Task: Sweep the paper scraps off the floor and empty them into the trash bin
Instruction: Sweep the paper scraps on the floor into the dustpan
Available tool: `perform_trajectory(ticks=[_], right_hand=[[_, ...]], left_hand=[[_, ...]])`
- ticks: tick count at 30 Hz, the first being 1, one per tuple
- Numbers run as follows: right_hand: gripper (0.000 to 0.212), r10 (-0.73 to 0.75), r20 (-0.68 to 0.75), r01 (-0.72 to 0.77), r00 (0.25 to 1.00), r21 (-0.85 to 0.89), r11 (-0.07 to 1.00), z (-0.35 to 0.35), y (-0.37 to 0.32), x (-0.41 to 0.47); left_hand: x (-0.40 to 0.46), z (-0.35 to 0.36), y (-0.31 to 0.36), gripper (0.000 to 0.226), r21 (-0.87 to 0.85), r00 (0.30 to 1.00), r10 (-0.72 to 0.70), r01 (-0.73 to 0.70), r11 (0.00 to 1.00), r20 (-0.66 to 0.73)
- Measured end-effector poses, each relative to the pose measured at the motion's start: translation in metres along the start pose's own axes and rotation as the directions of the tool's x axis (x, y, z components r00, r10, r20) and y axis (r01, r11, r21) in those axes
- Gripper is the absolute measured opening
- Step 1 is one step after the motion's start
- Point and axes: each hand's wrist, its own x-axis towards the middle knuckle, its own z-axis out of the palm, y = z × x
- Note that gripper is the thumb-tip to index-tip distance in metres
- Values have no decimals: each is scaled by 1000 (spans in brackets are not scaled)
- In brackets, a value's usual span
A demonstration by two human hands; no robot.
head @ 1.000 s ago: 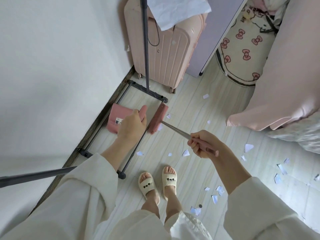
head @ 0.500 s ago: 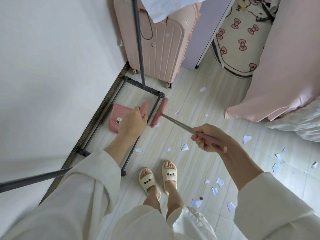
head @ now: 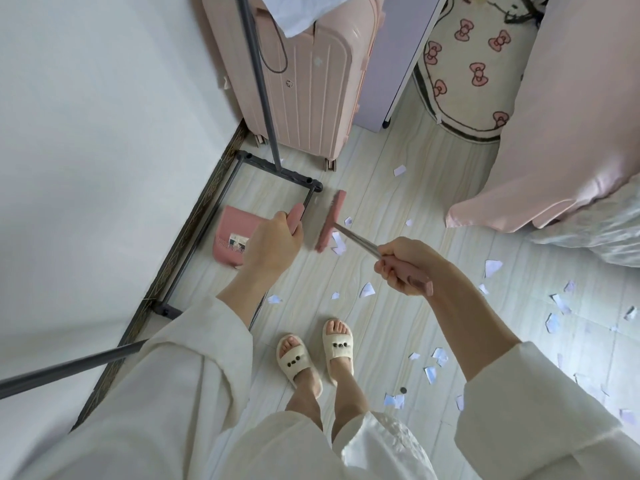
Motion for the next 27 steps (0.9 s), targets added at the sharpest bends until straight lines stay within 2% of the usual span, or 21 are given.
perform_trajectory(ticks=[4,7,12,21,27], right_hand=[[18,8,59,-6,998,-32,999,-7,-1,0],[17,42,131,-50,990,53,997,-4,-1,13],[16,59,120,-83,991,207,975,-14,9,23],[10,24,-61,-32,998,-135,990,-31,21,-11],[12,74,61,-61,995,-188,980,-23,58,-23]], left_hand=[[-5,5,4,28,4,1000,-8,8,1000,-6],[-5,6,5,29,2,1000,0,0,1000,-10],[-3,7,4,27,15,1000,-2,2,1000,-22],[-12,-2,-3,28,-5,1000,28,-28,1000,7],[-36,-5,-16,30,-6,999,32,-32,999,-14]])
